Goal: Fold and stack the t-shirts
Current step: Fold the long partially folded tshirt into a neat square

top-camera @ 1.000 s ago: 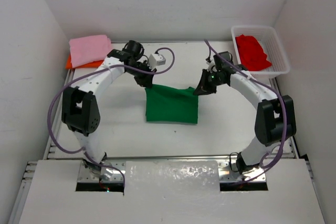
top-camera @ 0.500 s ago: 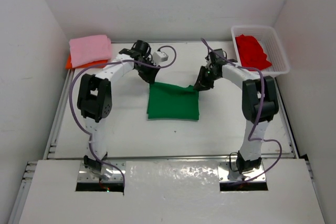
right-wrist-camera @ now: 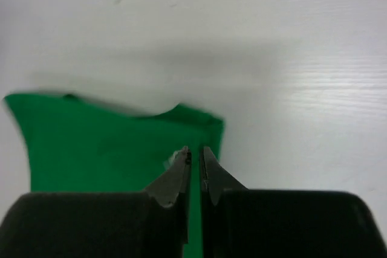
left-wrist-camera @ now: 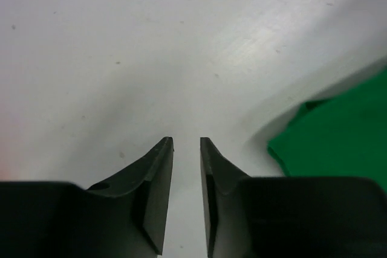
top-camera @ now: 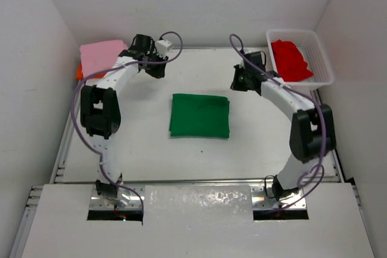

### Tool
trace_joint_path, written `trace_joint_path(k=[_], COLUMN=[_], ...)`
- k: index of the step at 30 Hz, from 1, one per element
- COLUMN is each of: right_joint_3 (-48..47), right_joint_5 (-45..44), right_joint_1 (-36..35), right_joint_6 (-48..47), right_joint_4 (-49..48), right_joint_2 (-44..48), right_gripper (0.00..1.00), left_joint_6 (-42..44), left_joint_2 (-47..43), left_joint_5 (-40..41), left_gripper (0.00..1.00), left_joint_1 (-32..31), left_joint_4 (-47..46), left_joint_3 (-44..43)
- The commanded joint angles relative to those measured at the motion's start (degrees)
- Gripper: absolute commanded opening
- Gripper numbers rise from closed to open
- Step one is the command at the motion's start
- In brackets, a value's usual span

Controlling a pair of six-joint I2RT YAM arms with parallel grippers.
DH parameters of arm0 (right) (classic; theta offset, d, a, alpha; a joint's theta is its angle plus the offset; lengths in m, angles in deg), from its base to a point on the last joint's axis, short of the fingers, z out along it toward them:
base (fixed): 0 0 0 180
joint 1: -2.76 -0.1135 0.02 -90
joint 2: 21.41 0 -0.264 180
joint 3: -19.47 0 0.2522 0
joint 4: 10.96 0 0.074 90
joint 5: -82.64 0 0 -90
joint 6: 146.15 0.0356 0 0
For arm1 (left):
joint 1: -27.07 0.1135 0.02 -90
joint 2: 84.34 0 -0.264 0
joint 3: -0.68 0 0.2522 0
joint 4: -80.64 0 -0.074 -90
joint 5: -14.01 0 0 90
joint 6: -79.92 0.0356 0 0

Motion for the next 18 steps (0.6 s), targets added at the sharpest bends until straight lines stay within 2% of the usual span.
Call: trace_joint_path(k=[1, 2, 6, 13, 18], right_joint_3=[9.2, 11.6, 15.7, 11.1, 11.2], right_joint_5=[-0.2, 3.0, 11.9, 14.9, 13.0], right_joint_1=[-6.3, -7.0, -7.6, -4.5, 0.0], right_joint_6=[-0.5, 0.7, 9.5, 12.2, 18.7], right_joint_4=[-10.0, -10.7, -19.3, -25.2, -32.4], right_joint_2=[7.3, 7.2, 3.1, -8.2, -11.2], right_gripper=[0.04, 0.0, 0.0, 0.0, 0.0], left_joint_6=[-1.3, -1.2, -0.6, -1.9, -4.7], left_joint_2=[-12.5, -12.7, -9.0, -2.1, 3.4], left_joint_5=[-13.8, -14.8, -17.5, -12.2, -6.5], left_gripper=[0.21, 0.18, 0.16, 0.16, 0.17], left_joint_1=[-3.0, -3.8, -5.6, -5.3, -4.8], left_joint_4=[-4.7, -4.5, -3.4, -7.3, -10.0], left_joint_3=[11.1, 14.4, 17.5, 14.8, 10.4])
